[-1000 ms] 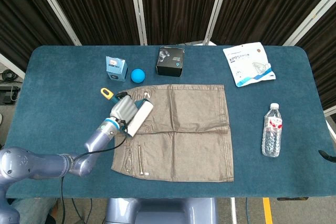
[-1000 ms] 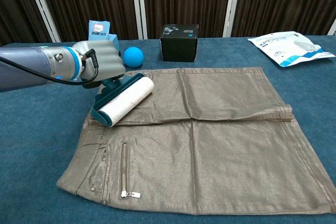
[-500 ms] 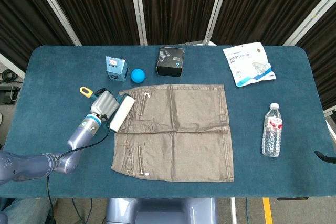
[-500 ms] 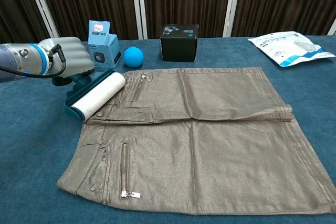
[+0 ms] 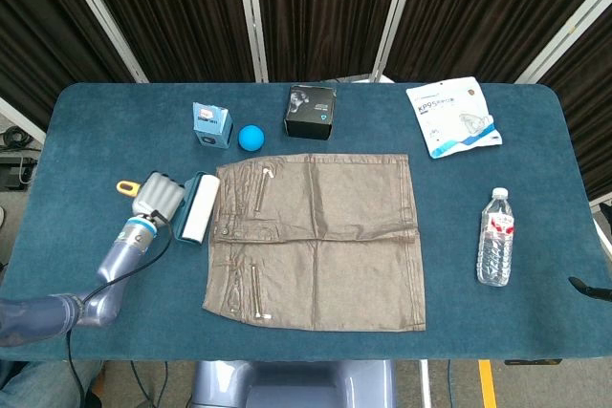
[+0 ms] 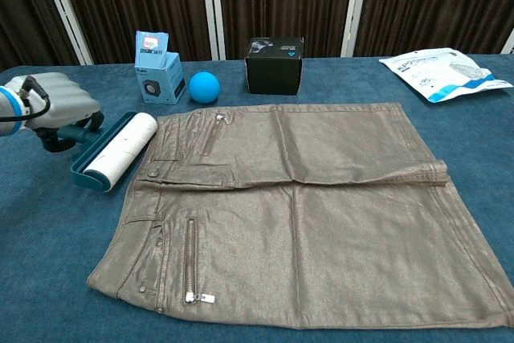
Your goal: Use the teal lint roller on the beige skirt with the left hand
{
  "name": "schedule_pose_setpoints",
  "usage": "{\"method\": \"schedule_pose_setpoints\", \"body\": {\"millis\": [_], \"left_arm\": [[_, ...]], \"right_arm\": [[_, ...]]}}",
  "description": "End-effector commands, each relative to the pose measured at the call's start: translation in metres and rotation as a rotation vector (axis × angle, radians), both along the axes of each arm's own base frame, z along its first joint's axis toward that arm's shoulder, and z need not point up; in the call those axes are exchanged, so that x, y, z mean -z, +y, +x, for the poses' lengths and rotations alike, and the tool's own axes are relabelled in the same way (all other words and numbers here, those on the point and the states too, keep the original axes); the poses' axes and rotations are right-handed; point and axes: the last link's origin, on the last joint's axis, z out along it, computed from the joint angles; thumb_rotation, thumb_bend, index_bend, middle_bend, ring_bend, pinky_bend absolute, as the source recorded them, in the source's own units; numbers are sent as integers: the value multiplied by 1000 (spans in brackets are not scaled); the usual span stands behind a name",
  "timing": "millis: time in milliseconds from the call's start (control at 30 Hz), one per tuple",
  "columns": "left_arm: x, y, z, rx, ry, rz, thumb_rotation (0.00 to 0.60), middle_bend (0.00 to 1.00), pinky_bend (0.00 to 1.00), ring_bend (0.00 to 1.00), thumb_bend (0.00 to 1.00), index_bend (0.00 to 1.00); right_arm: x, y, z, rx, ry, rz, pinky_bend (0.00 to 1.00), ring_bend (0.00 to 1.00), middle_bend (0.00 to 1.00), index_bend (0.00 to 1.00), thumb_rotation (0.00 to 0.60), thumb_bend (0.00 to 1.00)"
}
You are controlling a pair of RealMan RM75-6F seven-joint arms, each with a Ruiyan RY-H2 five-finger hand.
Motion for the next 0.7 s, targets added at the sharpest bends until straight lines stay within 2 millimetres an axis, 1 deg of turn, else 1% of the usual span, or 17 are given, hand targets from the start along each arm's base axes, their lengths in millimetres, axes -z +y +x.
{"method": "schedule_pose_setpoints", "body": {"millis": [33, 67, 100, 133, 167, 233, 267, 367, 433, 467, 500, 567, 600, 700], "left_arm": [[-5, -6, -12, -22, -22, 18, 600, 297, 364, 235, 439, 493], [-6, -7, -14, -32, -32, 25, 600, 214, 302, 147, 281, 397], [-7, -10, -17, -52, -49, 35, 600, 155, 256, 91, 188, 329], [-8, -11, -19, -64, -59, 40, 600, 77, 185, 31, 99, 235], [-10, -14, -21, -86, -75, 49, 600, 28, 119, 3, 52, 159], [-14, -19, -22, -119, -107, 64, 600, 0, 38, 0, 23, 60], [-17, -21, -22, -127, -125, 75, 600, 0, 13, 0, 13, 24], [-32, -28, -20, -148, -231, 142, 600, 0, 0, 0, 0, 0], [-46, -35, -18, -143, -331, 209, 600, 0, 0, 0, 0, 0], [-57, -42, -17, -143, -408, 256, 600, 0, 0, 0, 0, 0], [-60, -45, -17, -142, -431, 268, 600, 0, 0, 0, 0, 0], [-74, -58, -16, -139, -541, 324, 600, 0, 0, 0, 0, 0], [-86, -72, -17, -118, -610, 356, 600, 0, 0, 0, 0, 0], [-108, -100, -22, -66, -674, 413, 600, 0, 0, 0, 0, 0]], "right_arm": [[0, 1, 1, -3, 0, 1, 0, 0, 0, 0, 600, 0], [0, 1, 2, -6, -1, 2, 0, 0, 0, 0, 600, 0], [1, 1, 2, -8, -1, 2, 0, 0, 0, 0, 600, 0], [1, 1, 3, -10, -1, 3, 0, 0, 0, 0, 600, 0], [1, 2, 3, -12, -2, 4, 0, 0, 0, 0, 600, 0], [1, 2, 4, -14, -3, 5, 0, 0, 0, 0, 600, 0], [2, 3, 4, -15, -4, 6, 0, 0, 0, 0, 600, 0], [1, 3, 6, -19, -7, 3, 0, 0, 0, 0, 600, 0], [0, 4, 6, -22, -12, 2, 0, 0, 0, 0, 600, 0], [0, 4, 7, -25, -15, 5, 0, 0, 0, 0, 600, 0], [0, 4, 7, -26, -16, 5, 0, 0, 0, 0, 600, 0], [0, 4, 8, -36, -19, 2, 0, 0, 0, 0, 600, 0], [-1, 4, 8, -42, -20, 0, 0, 0, 0, 0, 600, 0], [-1, 5, 8, -44, -12, -12, 0, 0, 0, 0, 600, 0]]}}
